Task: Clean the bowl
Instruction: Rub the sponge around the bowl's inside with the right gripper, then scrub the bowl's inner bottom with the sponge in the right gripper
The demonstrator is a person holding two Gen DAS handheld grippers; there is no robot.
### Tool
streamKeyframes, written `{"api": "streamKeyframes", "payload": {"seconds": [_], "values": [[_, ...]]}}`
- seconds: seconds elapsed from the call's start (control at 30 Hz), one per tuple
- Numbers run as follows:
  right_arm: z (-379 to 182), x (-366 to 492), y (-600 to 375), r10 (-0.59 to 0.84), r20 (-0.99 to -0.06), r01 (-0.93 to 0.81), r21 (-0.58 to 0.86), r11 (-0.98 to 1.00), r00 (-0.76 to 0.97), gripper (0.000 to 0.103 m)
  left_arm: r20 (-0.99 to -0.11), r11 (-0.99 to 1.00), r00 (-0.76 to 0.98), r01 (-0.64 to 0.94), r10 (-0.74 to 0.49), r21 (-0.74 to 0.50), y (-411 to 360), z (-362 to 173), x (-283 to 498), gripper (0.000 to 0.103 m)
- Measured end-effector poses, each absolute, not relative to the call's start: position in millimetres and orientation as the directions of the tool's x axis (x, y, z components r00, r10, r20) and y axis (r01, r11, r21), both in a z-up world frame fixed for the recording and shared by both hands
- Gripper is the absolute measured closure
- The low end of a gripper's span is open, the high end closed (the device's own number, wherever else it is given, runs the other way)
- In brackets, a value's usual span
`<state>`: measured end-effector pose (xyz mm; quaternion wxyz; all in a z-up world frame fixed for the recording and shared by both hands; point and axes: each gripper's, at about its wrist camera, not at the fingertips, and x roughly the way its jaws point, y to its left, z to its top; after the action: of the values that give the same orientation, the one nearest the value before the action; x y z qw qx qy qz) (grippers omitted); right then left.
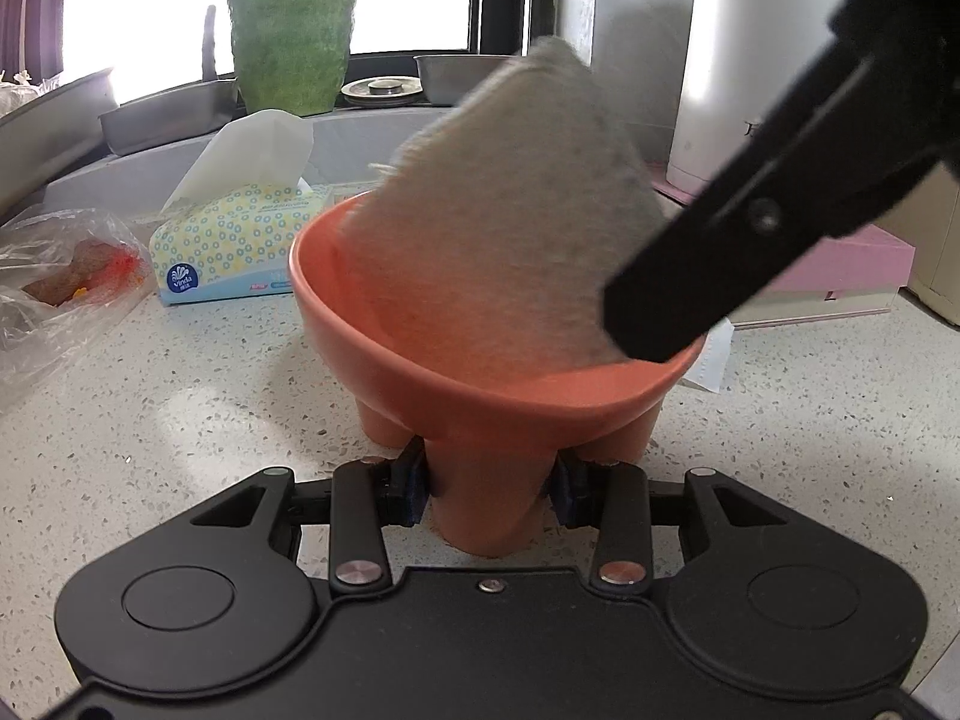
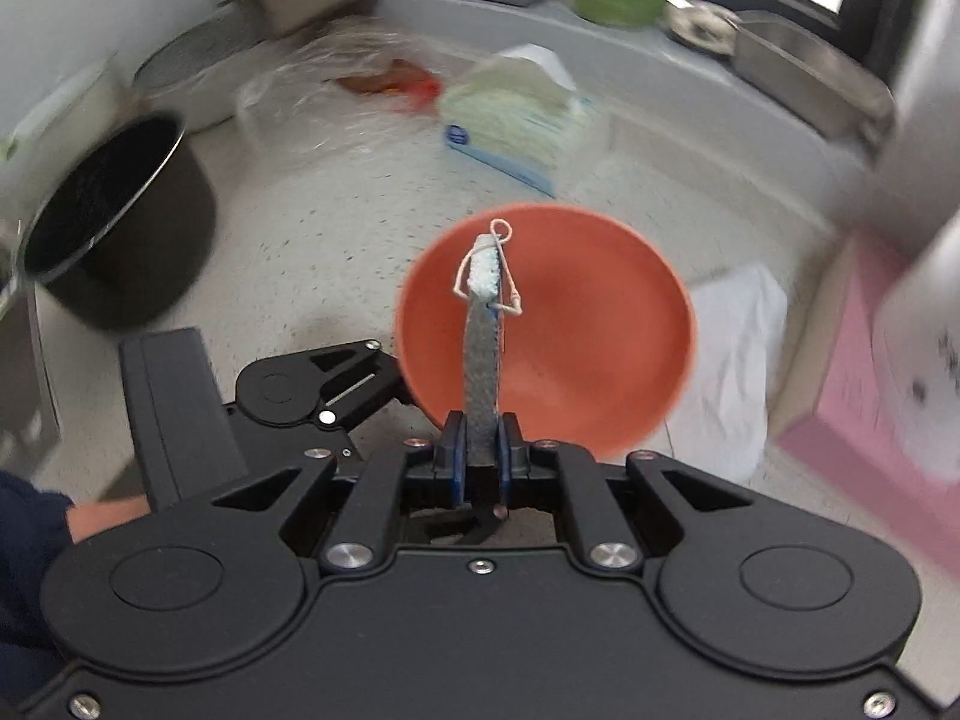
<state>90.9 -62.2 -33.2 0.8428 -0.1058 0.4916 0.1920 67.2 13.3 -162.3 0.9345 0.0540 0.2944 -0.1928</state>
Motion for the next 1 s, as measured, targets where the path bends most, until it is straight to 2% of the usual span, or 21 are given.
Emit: {"api": "streamKeyframes", "payload": {"seconds": [0.13,0.33,1.0], "values": [[-30.3,90.9,-55.6,0.166,-0.873,-0.498,-0.098,0.862,0.459,0.091,-0.571,0.920,0.752,0.393,-0.329,-0.013,13.1,-162.3,66.7,0.065],[-15.4,92.7,-61.4,0.140,-0.855,-0.535,-0.177,0.826,0.499,0.092,-0.570,0.919,0.752,0.394,-0.331,-0.013,12.1,-162.2,66.1,0.065],[3.6,105.0,-84.2,0.104,-0.825,-0.506,-0.236,0.830,0.555,0.091,-0.571,0.919,0.751,0.395,-0.332,-0.014,13.1,-162.1,66.0,0.065]]}}
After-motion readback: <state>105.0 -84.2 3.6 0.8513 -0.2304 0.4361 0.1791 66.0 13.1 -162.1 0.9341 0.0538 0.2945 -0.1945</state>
